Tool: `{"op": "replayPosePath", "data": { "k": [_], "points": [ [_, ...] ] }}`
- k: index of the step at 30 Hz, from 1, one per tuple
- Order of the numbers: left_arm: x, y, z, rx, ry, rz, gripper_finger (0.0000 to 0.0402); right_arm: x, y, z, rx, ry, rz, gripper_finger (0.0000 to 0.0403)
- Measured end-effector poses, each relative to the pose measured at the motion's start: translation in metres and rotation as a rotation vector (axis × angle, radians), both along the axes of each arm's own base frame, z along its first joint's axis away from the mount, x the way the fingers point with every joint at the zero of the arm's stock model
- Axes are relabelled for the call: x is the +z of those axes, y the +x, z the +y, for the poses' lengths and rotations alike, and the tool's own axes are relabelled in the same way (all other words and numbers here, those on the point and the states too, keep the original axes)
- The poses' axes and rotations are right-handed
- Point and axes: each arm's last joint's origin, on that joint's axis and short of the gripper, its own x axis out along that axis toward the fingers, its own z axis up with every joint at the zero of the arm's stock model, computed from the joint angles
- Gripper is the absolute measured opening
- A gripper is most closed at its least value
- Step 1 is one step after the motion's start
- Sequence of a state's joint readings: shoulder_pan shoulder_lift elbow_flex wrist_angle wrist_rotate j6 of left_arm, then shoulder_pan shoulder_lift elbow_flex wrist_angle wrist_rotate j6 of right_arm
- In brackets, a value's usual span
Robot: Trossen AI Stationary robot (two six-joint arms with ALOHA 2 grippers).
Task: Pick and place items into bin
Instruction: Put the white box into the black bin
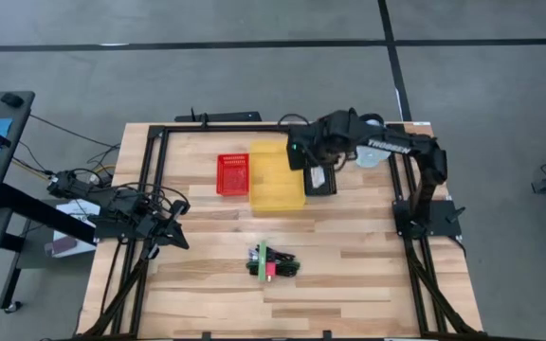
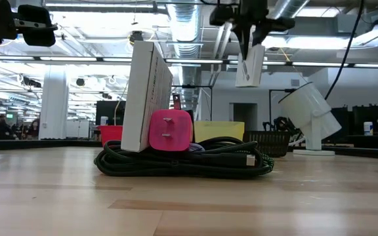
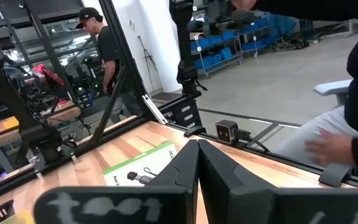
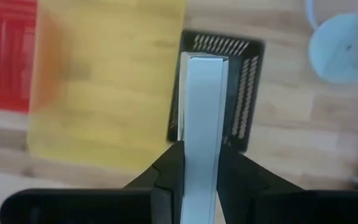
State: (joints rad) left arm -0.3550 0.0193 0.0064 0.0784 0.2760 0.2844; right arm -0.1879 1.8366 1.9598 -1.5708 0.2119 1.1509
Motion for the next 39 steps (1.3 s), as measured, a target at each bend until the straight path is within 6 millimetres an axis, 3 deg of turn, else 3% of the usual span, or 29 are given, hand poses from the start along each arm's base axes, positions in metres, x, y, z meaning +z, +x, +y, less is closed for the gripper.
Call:
{"op": "replayPosePath", "data": {
  "k": [5, 16, 26, 39],
  "points": [
    [0.000, 0.000, 0.000, 0.000, 0.000, 0.000, 0.0000, 0.000, -0.006, -0.026, -0.023, -0.004, 0.013, 0.0069],
    [0.000, 0.000, 0.000, 0.000, 0.000, -0.001, 0.0000, -0.006, -0.019, -0.060, -0.050, 0.049, 0.038, 0.0069],
    [0.000, 0.000, 0.000, 0.000, 0.000, 0.000, 0.0000, -0.043, -0.023, -0.066, -0.055, 0.118, 0.151, 0.0069],
    [0.000, 0.000, 0.000, 0.000, 0.000, 0.000, 0.0000, -0.065, -0.021, -0.066, -0.055, 0.129, 0.152, 0.0069]
  ]
}}
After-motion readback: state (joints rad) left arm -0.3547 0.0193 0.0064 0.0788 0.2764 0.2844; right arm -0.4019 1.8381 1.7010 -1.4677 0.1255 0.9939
